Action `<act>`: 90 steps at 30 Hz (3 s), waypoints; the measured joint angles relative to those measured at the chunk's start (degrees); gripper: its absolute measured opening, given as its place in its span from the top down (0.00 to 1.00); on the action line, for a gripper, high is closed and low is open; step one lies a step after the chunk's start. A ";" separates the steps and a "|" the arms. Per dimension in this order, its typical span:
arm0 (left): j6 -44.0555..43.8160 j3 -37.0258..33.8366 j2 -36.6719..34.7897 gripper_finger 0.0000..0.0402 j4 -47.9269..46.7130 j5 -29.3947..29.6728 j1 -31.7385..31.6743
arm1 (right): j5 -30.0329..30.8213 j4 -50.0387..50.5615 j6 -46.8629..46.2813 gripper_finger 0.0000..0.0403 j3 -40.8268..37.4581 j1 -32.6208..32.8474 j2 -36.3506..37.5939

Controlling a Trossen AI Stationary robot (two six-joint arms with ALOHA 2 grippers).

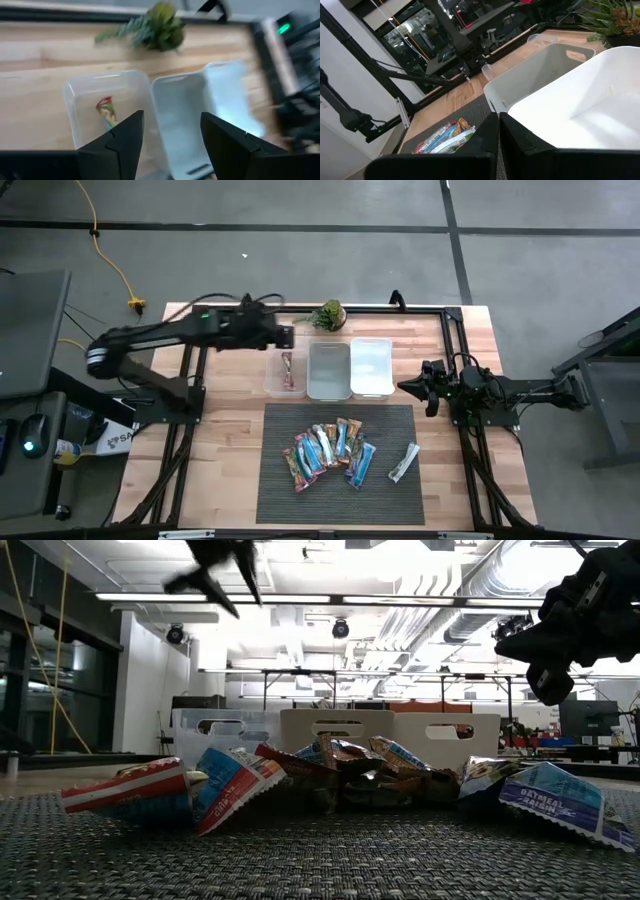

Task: Pick and place Granola Bars by type
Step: Put the red granola bar into the transparent bin

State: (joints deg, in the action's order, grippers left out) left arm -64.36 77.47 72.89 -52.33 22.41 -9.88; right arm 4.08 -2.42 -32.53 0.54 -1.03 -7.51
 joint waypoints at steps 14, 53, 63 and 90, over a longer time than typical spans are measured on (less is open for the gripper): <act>-29.99 0.07 -9.88 0.52 -6.17 18.60 29.11 | 0.00 0.00 0.00 1.00 0.00 0.01 0.02; -71.73 0.04 33.54 0.52 8.94 -10.12 41.34 | 0.01 -0.02 0.00 1.00 0.00 0.01 0.02; -71.32 0.13 35.71 0.52 9.20 -12.84 40.95 | 0.02 0.00 0.00 1.00 0.00 0.01 0.02; -68.96 0.07 40.51 0.52 13.50 -16.30 38.72 | -0.02 -0.06 0.00 1.00 0.00 0.01 0.11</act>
State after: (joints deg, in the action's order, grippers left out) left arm -133.32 77.54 113.40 -38.83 6.12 28.84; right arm 4.06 -2.48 -32.53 0.54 -1.02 -7.40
